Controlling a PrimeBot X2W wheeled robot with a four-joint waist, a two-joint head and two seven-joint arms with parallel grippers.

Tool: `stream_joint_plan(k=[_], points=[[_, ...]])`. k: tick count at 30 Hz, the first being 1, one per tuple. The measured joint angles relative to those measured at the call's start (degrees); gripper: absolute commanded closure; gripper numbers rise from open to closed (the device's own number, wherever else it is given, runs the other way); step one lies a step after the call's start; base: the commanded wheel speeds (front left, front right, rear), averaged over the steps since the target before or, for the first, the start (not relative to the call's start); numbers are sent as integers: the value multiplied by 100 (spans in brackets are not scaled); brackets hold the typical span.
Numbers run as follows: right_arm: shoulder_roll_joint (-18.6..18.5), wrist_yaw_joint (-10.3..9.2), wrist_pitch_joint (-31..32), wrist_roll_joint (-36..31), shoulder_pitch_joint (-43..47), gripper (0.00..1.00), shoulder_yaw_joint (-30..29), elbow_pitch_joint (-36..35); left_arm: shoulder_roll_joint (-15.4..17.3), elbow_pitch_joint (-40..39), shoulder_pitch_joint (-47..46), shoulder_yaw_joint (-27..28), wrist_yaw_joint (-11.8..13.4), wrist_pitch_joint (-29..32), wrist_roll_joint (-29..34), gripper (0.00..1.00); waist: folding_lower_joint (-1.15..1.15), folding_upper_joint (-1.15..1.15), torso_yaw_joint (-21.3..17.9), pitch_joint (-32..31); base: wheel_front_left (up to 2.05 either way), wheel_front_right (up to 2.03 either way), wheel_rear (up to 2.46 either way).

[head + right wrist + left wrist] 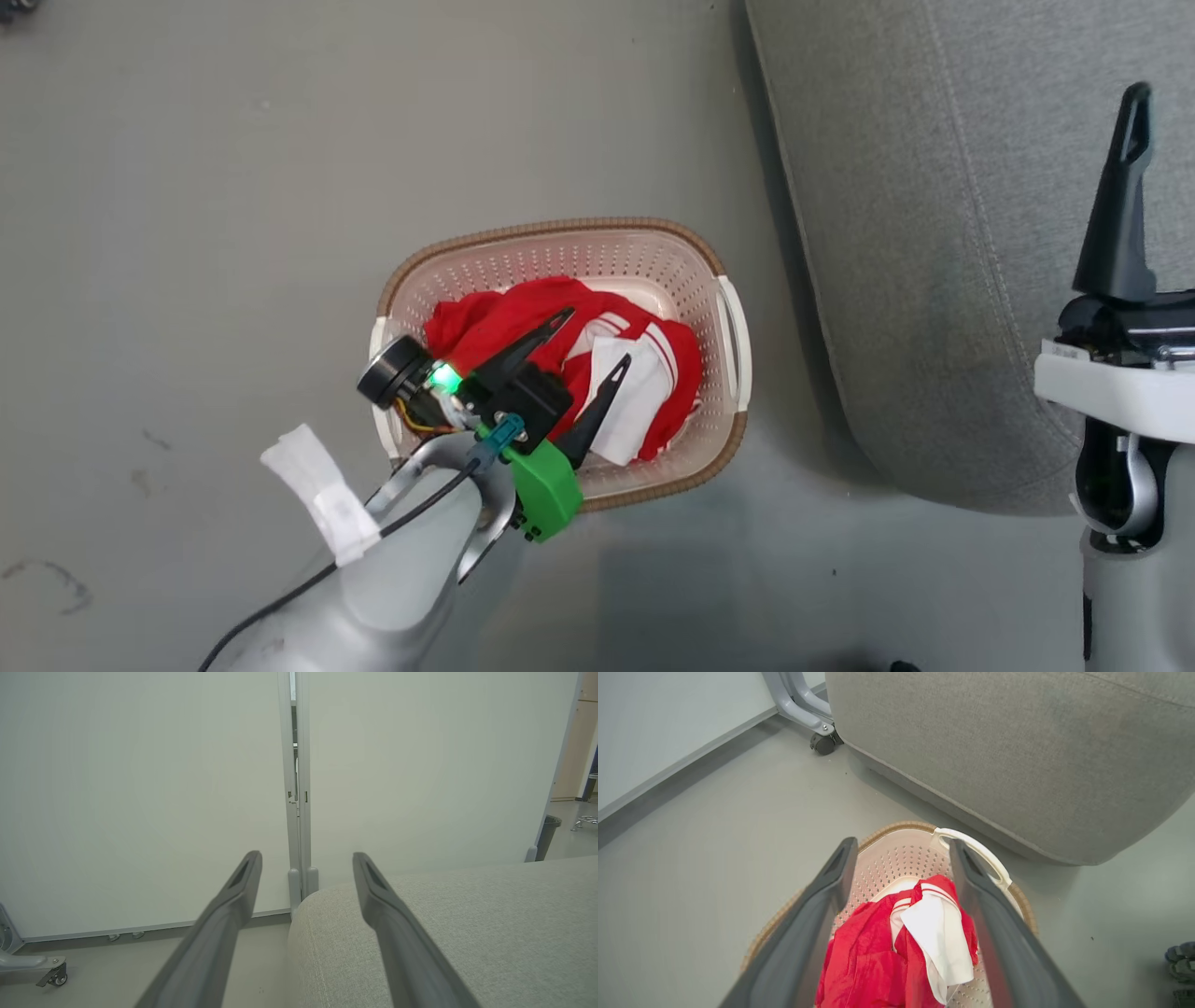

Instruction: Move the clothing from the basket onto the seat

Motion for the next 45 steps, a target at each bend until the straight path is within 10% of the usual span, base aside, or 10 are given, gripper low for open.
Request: stream_joint_plan(k=[19, 38, 39, 40, 45], points=[[-1, 0, 0, -19, -617, 0, -11, -882, -321, 2395, -2054, -2599, -7, 294, -1851, 0, 1, 0, 68, 1921, 0, 0, 0], [-1, 0, 0, 401, -717, 0, -7, -1012, -196, 2639, -2617, -3103, -7, 698, -2187, 0, 0, 0, -138, 2764, 0, 0, 0], [-1, 0, 0, 417, -717, 0, -12, -1011, -196, 2628, -2618, -3103, -7, 688, -2189, 64, 0, 0, -143, 2779, 0, 0, 0], [-2, 0, 0, 434, -717, 0, -9, -994, -190, 2616, -2618, -3104, -7, 675, -2187, 100, 0, 0, -147, 2790, 0, 0, 0], [-1, 0, 0, 472, -720, 0, 4, -922, -171, 2540, -2615, -3105, -7, 571, -2246, 100, 0, 0, -144, 2764, 0, 0, 0]])
